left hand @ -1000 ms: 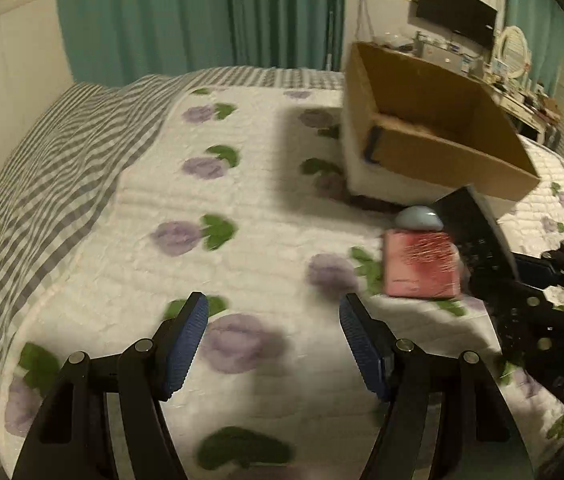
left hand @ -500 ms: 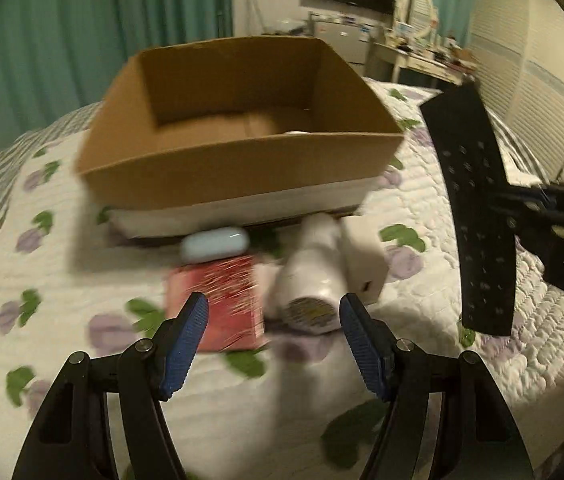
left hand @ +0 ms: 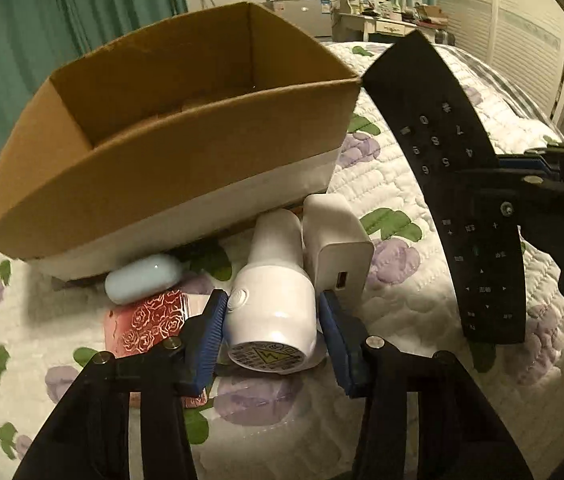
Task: Organize rigid objects
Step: 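Grasp the white hair dryer with the left tool, then place the hair dryer in the box with the left tool while the right tool places the remote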
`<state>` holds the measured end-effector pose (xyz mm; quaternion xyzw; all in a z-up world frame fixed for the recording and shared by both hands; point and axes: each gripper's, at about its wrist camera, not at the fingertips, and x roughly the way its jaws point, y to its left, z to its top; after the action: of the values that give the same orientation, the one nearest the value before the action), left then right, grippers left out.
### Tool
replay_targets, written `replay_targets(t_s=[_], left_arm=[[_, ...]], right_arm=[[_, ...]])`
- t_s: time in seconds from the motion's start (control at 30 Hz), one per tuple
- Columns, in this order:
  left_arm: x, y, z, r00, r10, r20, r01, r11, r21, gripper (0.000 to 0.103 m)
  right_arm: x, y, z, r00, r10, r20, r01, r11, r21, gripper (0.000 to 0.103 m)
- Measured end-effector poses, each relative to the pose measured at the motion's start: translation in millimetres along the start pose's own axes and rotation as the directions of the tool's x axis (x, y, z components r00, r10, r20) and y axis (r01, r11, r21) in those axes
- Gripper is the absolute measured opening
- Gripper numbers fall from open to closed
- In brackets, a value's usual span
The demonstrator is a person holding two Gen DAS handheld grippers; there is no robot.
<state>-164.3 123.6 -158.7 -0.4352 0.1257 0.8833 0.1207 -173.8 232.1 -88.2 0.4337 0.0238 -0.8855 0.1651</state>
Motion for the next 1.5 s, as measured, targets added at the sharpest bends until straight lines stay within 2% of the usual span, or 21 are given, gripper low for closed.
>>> replay_targets(t_s=[0.17,0.37,0.63,0.73,0.9,1.1,1.37,1.47,1.5], left_arm=[[-19.3,6.0,-2.4,1.000,-0.008,0.027,0.009,1.000,-0.029,0.045],[-66.7,18.1,2.3,0.993,-0.004,0.118,0.010,0.999,-0.054,0.045],[-125.0,37.9,30.1,0.968,0.005,0.250,0.017,0.996,-0.088,0.045],[-137.3,55.9,42.3,0.959,0.040,0.282,-0.011,0.994,-0.104,0.045],[-120.6,87.7,72.3,0.956,0.080,0.281,-0.035,0.986,-0.162,0.045],[-61.2,115.8,100.8,0.973,0.109,0.205,-0.066,0.976,-0.207,0.045],[-19.3,124.3,95.3,0.981,0.108,0.160,-0.074,0.976,-0.202,0.045],[-13.2,127.2,94.5,0.983,0.093,0.160,-0.058,0.976,-0.211,0.048],[-13.6,127.4,94.6,0.982,0.094,0.166,-0.057,0.974,-0.217,0.052]], right_arm=[[-8.4,4.1,0.2,1.000,-0.019,0.015,0.019,1.000,-0.005,0.019],[-34.1,17.6,9.4,0.998,-0.021,0.065,0.024,0.999,-0.037,0.019],[-76.5,39.9,51.8,0.986,-0.031,0.165,0.048,0.993,-0.103,0.019],[-78.6,44.7,73.0,0.982,-0.023,0.187,0.046,0.992,-0.121,0.019],[-63.4,44.4,105.1,0.979,-0.005,0.204,0.031,0.991,-0.127,0.019],[-29.3,37.8,132.2,0.981,0.001,0.195,0.026,0.991,-0.132,0.019],[13.4,31.1,142.0,0.987,0.010,0.159,0.011,0.991,-0.132,0.019],[23.7,29.1,141.5,0.990,0.005,0.141,0.014,0.991,-0.133,0.019],[25.9,27.8,141.7,0.990,0.001,0.138,0.017,0.991,-0.134,0.019]])
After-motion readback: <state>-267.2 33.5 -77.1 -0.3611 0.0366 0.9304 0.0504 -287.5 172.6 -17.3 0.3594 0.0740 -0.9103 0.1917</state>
